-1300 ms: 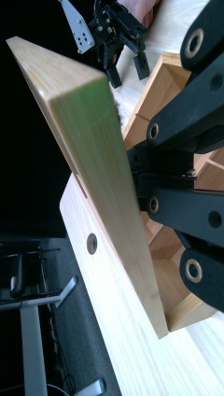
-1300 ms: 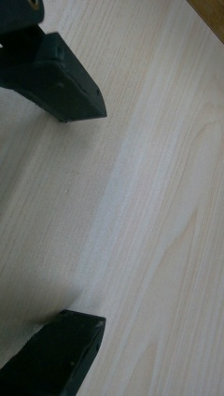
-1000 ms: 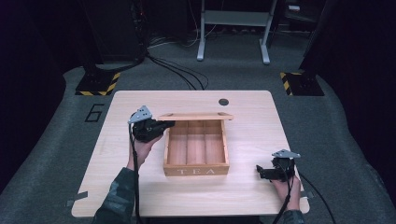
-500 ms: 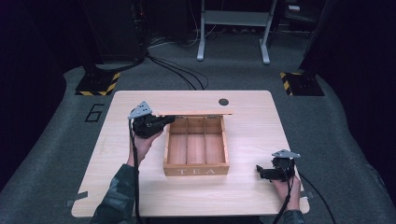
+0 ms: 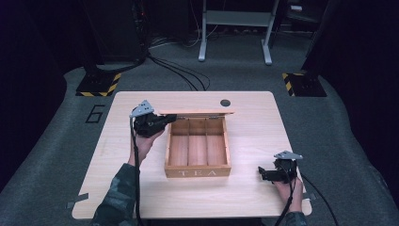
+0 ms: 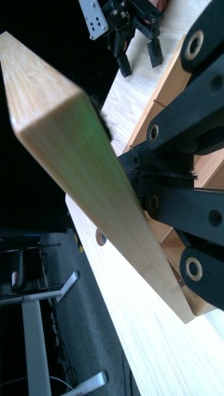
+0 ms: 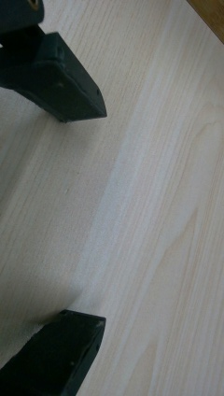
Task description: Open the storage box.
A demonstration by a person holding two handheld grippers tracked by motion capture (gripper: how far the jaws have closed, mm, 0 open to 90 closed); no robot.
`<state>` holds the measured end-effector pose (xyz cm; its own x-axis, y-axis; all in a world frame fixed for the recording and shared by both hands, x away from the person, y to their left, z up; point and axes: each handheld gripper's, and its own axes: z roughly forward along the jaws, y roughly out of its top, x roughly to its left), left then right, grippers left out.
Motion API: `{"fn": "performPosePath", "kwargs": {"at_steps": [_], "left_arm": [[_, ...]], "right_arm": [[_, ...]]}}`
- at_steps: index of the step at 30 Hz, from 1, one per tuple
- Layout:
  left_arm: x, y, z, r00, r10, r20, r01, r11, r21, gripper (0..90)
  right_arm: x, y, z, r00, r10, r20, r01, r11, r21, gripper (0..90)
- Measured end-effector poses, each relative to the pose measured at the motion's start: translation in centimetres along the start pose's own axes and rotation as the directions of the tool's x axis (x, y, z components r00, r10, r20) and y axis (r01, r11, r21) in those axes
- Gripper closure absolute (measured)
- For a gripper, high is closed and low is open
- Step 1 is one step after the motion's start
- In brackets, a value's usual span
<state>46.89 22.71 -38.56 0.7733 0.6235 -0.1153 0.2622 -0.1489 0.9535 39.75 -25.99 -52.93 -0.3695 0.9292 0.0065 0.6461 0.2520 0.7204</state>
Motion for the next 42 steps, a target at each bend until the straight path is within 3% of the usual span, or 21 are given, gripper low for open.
{"fn": "performPosePath", "kwargs": {"at_steps": [42], "left_arm": [[-0.17,0.32,0.2,0.9998,0.005,-0.019,-0.005,0.9997,0.023,89.6]], "right_arm": [[0.0,0.0,0.0,1.0,0.0,0.0,0.0,1.0,0.0,1.6]]}}
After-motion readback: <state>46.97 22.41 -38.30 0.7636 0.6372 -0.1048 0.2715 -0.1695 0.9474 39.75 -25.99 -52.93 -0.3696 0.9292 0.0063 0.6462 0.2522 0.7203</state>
